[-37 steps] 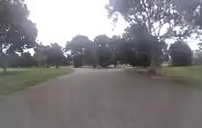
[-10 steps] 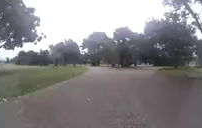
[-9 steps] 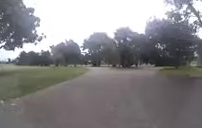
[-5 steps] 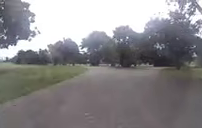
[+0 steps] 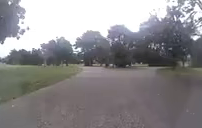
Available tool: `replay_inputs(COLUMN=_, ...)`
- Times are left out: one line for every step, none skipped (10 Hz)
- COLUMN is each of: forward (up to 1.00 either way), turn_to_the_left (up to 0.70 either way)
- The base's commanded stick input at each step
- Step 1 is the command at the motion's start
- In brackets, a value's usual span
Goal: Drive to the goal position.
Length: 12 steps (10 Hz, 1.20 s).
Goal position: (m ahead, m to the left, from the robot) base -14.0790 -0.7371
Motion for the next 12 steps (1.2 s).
replay_inputs(forward=1.0, turn_to_the_left=-0.27)
replay_inputs(forward=1.0, turn_to_the_left=-0.27)
replay_inputs(forward=1.0, turn_to_the_left=-0.27)
replay_inputs(forward=1.0, turn_to_the_left=-0.27)
replay_inputs(forward=1.0, turn_to_the_left=-0.27)
replay_inputs(forward=1.0, turn_to_the_left=-0.27)
replay_inputs(forward=1.0, turn_to_the_left=-0.27)
replay_inputs(forward=0.0, turn_to_the_left=-0.45)
replay_inputs(forward=0.0, turn_to_the_left=-0.45)
replay_inputs(forward=0.0, turn_to_the_left=-0.45)
replay_inputs(forward=0.0, turn_to_the_left=-0.45)
replay_inputs(forward=0.0, turn_to_the_left=-0.45)
